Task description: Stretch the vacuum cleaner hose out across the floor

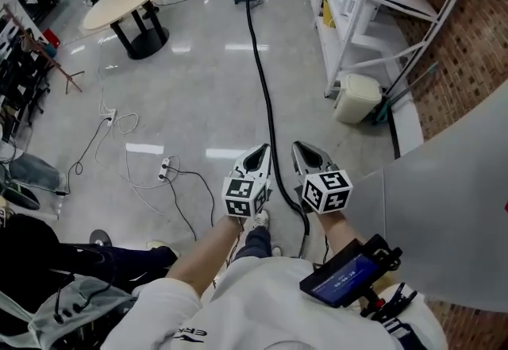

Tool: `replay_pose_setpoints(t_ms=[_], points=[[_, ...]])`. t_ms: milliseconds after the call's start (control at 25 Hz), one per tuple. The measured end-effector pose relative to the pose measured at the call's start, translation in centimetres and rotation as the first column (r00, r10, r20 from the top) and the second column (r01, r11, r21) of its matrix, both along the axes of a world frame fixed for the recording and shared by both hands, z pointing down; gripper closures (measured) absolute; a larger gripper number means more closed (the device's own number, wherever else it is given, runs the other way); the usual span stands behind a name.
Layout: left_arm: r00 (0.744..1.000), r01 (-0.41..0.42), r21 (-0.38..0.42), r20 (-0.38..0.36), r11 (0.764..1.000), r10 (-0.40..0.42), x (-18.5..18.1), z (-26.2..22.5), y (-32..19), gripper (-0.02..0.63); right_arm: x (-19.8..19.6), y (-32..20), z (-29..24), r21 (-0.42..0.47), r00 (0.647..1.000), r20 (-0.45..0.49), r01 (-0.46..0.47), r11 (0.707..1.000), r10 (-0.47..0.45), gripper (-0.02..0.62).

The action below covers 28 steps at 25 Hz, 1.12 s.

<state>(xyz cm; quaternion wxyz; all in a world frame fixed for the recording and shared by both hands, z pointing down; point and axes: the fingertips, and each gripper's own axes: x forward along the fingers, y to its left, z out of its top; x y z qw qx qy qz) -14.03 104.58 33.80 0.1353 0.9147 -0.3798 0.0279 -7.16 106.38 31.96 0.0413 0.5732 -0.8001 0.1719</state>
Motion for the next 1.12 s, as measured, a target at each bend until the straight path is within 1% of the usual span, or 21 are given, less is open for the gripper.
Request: replay_pose_setpoints(t_ms=[120, 280, 480, 640, 840, 1120], points=[[1.0, 0.025, 0.049, -0.015, 0.998, -0.024, -0.9, -2.5, 0.3, 0.604, -0.9, 0.6, -2.8, 0.062, 1.0, -0.011, 0.004, 0.998, -0.003, 0.592], [0.998, 0.047, 0.1, -0.042, 0.994, -0.043, -1.8, -5.3, 0.7, 0.604, -1.7, 1.1, -5.5, 0.114, 1.0, -0.025, 0.016, 0.993, -0.014, 0.594], [0.998, 0.045, 0.146, -0.054, 0.988, -0.038, -2.5, -7.0, 0.6, 0.604, -2.3, 1.3, -6.7, 0.158, 0.999, -0.047, 0.012, 0.987, -0.004, 0.594], [0.998, 0.041, 0.153, -0.054, 0.987, -0.033, -3.0, -6.6, 0.2, 0.604, -2.6, 1.2, -6.0, 0.165, 0.998, -0.069, 0.008, 0.986, 0.003, 0.594], [0.998, 0.044, 0.146, -0.047, 0.988, -0.037, -2.5, -7.1, -0.3, 0.604, -2.1, 0.9, -6.0, 0.148, 0.997, -0.072, 0.012, 0.989, -0.001, 0.594], [0.998, 0.05, 0.143, -0.045, 0.988, -0.044, -2.8, -7.5, 1.4, 0.604, -2.0, 2.6, -6.5, 0.146, 0.998, -0.065, 0.01, 0.989, -0.001, 0.594]])
